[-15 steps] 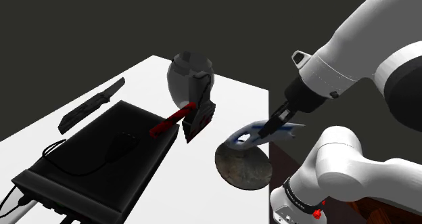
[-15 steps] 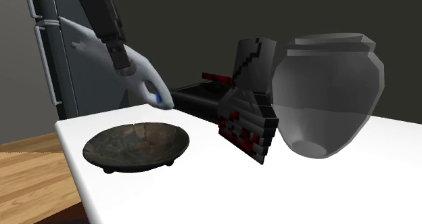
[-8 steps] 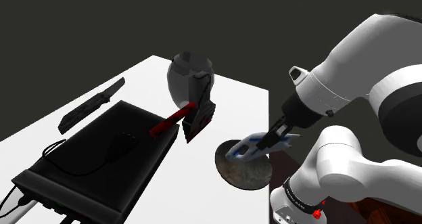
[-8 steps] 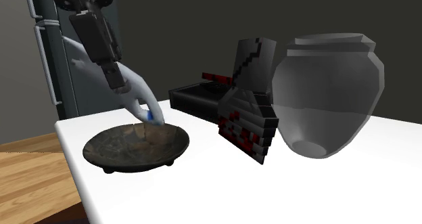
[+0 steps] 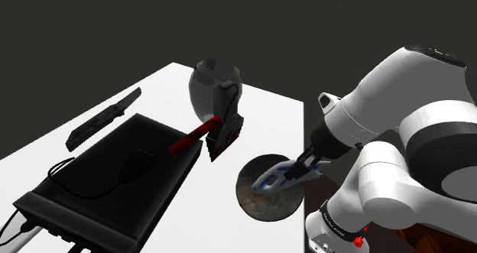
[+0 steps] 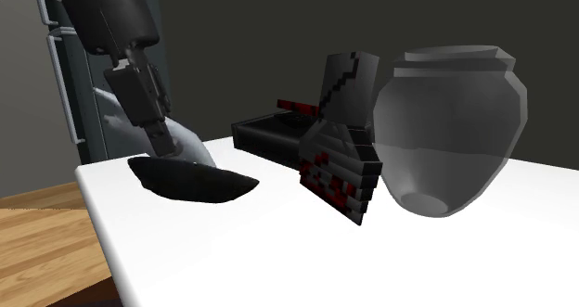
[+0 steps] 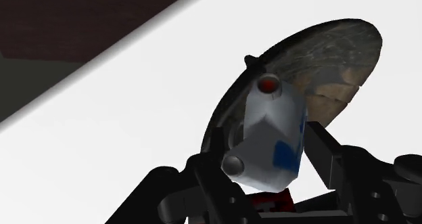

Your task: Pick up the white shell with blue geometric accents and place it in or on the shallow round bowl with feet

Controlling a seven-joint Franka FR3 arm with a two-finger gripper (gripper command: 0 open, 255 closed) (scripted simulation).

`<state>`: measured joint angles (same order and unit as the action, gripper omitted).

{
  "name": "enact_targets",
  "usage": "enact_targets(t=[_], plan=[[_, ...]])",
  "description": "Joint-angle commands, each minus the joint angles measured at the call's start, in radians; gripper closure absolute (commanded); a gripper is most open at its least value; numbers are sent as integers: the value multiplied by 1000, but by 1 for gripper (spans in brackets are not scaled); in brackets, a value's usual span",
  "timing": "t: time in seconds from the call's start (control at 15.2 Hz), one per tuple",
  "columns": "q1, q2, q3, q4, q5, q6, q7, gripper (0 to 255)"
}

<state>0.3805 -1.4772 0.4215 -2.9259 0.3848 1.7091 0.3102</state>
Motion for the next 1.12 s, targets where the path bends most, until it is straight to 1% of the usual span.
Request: enact_targets(t=[0.0, 0.2, 0.66, 0.73, 1.06], plan=[[11, -8, 15, -30, 14, 16, 4, 255], [29, -20, 36, -67, 33, 39, 9, 255], [29, -20, 35, -68, 33, 39, 10, 255], [29, -19, 35, -69, 32, 41, 9, 0], [29, -20, 35, -68, 33, 39, 10, 0]])
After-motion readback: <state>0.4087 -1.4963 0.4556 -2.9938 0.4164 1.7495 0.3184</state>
